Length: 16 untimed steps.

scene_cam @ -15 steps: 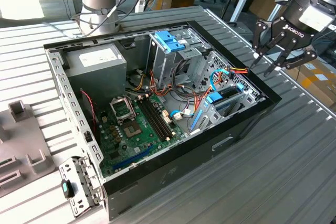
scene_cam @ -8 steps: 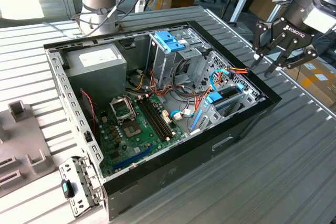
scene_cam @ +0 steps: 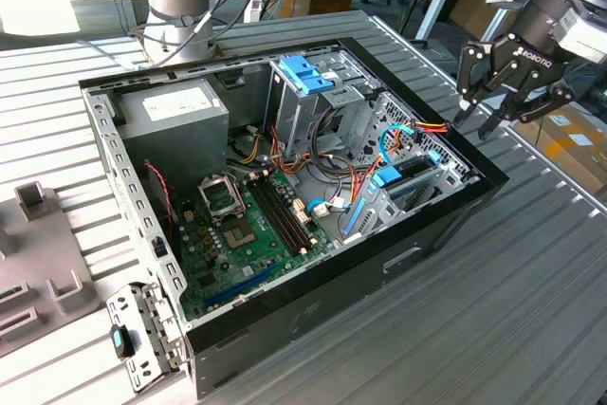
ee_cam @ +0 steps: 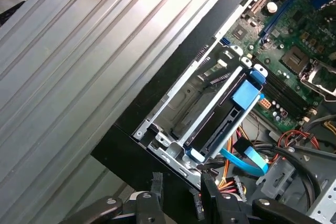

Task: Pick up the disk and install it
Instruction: 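Insert the first disk wire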

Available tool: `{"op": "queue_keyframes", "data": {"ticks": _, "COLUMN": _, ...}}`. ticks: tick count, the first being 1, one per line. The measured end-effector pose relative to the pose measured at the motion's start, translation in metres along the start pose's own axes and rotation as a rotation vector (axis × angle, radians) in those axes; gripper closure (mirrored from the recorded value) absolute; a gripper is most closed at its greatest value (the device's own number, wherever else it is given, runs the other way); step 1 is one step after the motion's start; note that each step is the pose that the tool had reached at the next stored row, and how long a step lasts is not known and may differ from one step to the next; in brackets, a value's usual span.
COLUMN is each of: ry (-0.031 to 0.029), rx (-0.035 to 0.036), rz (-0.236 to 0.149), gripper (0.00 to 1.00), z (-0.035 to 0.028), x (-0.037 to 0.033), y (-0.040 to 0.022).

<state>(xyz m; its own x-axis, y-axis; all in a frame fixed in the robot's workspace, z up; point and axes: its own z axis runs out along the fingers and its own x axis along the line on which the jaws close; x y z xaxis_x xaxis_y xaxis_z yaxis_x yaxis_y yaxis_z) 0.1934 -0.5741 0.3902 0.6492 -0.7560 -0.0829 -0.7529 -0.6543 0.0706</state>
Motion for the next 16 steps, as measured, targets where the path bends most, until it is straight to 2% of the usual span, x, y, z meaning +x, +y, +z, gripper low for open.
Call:
{"op": "queue_keyframes", "data": {"ticks": 2, "ry": 0.0032, "rx": -0.0037, "rz": -0.045, "gripper": 0.58, "z": 0.0, "x": -0.0001, "y": -0.0001}}
{"op": "queue_keyframes", "data": {"ticks": 4, "ry": 0.005, "rx": -0.0057, "rz": -0.068, "gripper": 0.58, "z": -0.0001, "x": -0.0001, "y": -0.0001}}
{"op": "queue_keyframes", "data": {"ticks": 10, "ry": 0.0046, "rx": -0.0055, "rz": -0.07, "gripper": 0.58, "z": 0.0002, "x": -0.0005, "y": -0.0004}}
{"op": "queue_keyframes", "data": {"ticks": 16, "ry": 0.0042, "rx": -0.0051, "rz": -0.069, "gripper": 0.58, "z": 0.0025, "x": -0.0047, "y": -0.0043}}
